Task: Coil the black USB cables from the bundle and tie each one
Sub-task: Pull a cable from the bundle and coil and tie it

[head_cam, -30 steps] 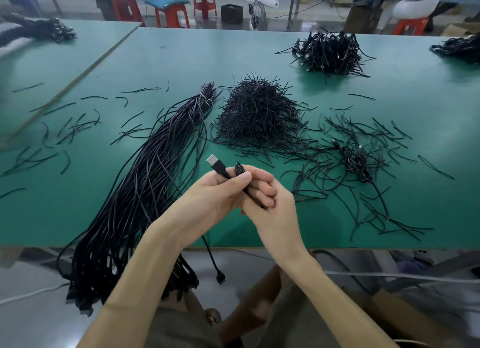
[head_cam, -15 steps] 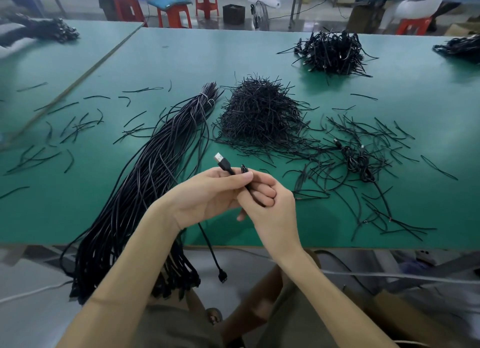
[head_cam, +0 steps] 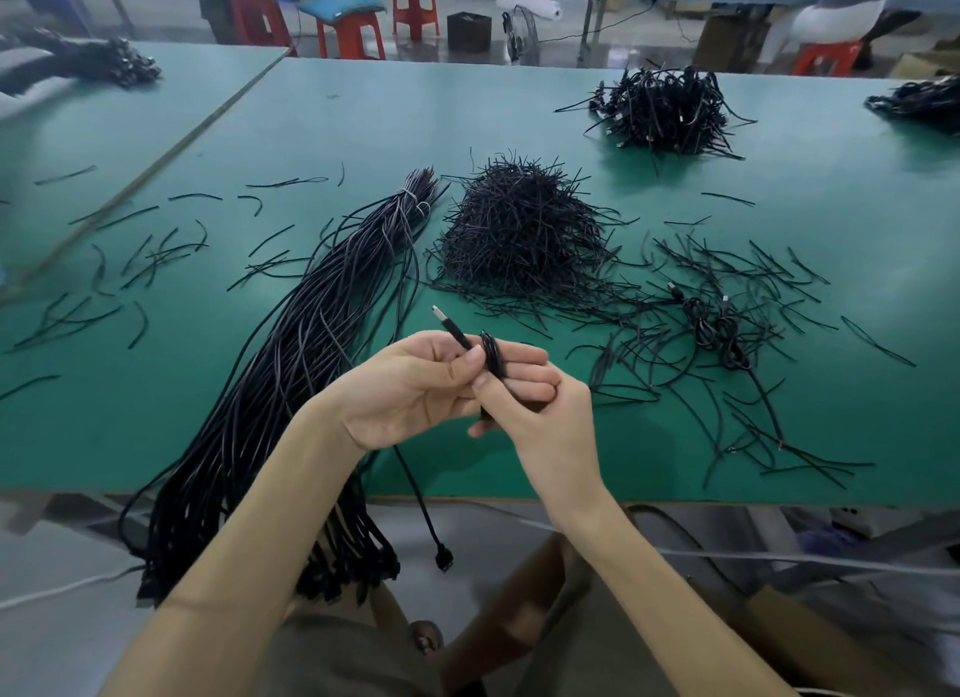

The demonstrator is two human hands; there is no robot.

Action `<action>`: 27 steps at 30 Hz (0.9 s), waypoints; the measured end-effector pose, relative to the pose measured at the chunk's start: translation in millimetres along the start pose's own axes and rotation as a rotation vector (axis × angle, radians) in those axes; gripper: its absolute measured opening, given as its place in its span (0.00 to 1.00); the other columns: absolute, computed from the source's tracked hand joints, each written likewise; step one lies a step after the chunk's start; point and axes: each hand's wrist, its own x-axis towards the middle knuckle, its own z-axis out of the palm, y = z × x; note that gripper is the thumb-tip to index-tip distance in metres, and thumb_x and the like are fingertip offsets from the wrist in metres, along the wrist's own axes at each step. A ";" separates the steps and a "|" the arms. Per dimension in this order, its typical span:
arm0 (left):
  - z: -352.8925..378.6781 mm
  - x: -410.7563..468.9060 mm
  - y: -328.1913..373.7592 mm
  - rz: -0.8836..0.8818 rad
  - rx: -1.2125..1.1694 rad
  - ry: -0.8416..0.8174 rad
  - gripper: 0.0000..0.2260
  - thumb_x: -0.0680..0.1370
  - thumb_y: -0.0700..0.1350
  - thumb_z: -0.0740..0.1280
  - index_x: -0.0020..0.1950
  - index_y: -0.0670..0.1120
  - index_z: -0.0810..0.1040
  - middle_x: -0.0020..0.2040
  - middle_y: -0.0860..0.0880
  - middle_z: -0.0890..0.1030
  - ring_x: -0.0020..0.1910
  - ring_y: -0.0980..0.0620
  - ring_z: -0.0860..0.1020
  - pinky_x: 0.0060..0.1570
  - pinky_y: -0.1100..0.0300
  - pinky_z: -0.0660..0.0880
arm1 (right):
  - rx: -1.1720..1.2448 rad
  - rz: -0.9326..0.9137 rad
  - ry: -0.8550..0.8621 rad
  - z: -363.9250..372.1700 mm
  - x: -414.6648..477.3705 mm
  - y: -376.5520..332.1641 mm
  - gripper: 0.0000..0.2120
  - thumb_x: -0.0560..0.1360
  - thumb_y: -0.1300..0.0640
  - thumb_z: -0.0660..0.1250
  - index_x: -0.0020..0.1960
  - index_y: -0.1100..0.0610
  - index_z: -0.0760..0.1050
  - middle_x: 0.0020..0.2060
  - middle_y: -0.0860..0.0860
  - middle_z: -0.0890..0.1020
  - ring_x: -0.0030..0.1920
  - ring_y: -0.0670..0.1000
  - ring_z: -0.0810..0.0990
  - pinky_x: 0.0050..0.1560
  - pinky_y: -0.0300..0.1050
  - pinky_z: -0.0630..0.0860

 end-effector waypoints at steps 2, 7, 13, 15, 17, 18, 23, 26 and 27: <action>1.8 0.3 0.1 -0.002 -0.007 0.061 0.18 0.84 0.41 0.60 0.71 0.35 0.75 0.62 0.37 0.82 0.54 0.46 0.81 0.49 0.55 0.79 | 0.033 0.025 -0.039 -2.7 3.0 -1.2 0.09 0.78 0.62 0.72 0.57 0.57 0.85 0.48 0.54 0.87 0.48 0.55 0.87 0.39 0.45 0.83; 4.7 0.4 4.4 -0.010 0.025 0.153 0.16 0.83 0.41 0.62 0.68 0.36 0.79 0.63 0.36 0.81 0.61 0.43 0.82 0.61 0.53 0.80 | 0.099 0.122 -0.126 -9.0 8.7 0.4 0.14 0.76 0.62 0.75 0.61 0.55 0.83 0.53 0.54 0.87 0.55 0.55 0.85 0.46 0.44 0.81; 11.3 -1.8 6.7 -0.007 0.182 0.315 0.13 0.84 0.38 0.63 0.66 0.34 0.78 0.61 0.36 0.83 0.60 0.43 0.82 0.58 0.57 0.79 | -0.082 0.067 0.007 -16.5 13.5 7.6 0.21 0.70 0.64 0.79 0.60 0.52 0.82 0.51 0.49 0.87 0.54 0.49 0.84 0.56 0.51 0.82; 14.8 -2.8 4.9 -0.020 0.241 0.373 0.12 0.83 0.39 0.63 0.64 0.35 0.79 0.59 0.37 0.84 0.58 0.42 0.83 0.57 0.56 0.80 | -0.205 0.032 -0.019 -17.0 14.6 9.5 0.21 0.70 0.61 0.79 0.61 0.51 0.82 0.51 0.46 0.87 0.53 0.49 0.84 0.56 0.56 0.82; 18.9 -0.9 2.1 -0.030 0.311 0.456 0.11 0.83 0.39 0.65 0.61 0.35 0.81 0.56 0.38 0.85 0.58 0.38 0.83 0.58 0.53 0.81 | -0.290 0.022 -0.034 -16.6 15.8 10.5 0.21 0.71 0.60 0.79 0.62 0.51 0.82 0.49 0.45 0.86 0.50 0.47 0.84 0.51 0.54 0.83; 21.0 0.7 1.2 -0.028 0.338 0.500 0.09 0.83 0.39 0.65 0.59 0.36 0.81 0.54 0.39 0.86 0.57 0.38 0.83 0.57 0.53 0.82 | -0.320 0.018 -0.028 -16.6 16.6 10.7 0.21 0.71 0.61 0.78 0.63 0.52 0.82 0.48 0.44 0.86 0.48 0.46 0.84 0.48 0.51 0.83; 21.6 3.1 0.6 -0.016 0.622 0.689 0.05 0.79 0.44 0.72 0.46 0.44 0.84 0.35 0.43 0.82 0.33 0.49 0.76 0.33 0.58 0.74 | -0.404 0.002 -0.006 -19.7 17.3 8.5 0.23 0.68 0.57 0.81 0.61 0.47 0.82 0.45 0.49 0.85 0.45 0.50 0.82 0.49 0.53 0.82; 17.0 -1.6 -1.1 -0.028 0.621 0.679 0.07 0.77 0.45 0.75 0.40 0.46 0.83 0.30 0.48 0.81 0.26 0.54 0.74 0.27 0.64 0.70 | -0.467 -0.004 -0.044 -21.2 15.3 5.3 0.23 0.67 0.55 0.82 0.60 0.46 0.82 0.45 0.50 0.84 0.44 0.48 0.82 0.49 0.53 0.82; 17.0 -2.9 -1.9 -0.029 0.603 0.685 0.07 0.76 0.45 0.76 0.42 0.44 0.82 0.31 0.48 0.82 0.27 0.54 0.75 0.27 0.64 0.71 | -0.484 -0.009 -0.056 -21.0 13.7 4.2 0.23 0.67 0.54 0.82 0.61 0.46 0.82 0.45 0.50 0.84 0.44 0.48 0.81 0.49 0.52 0.81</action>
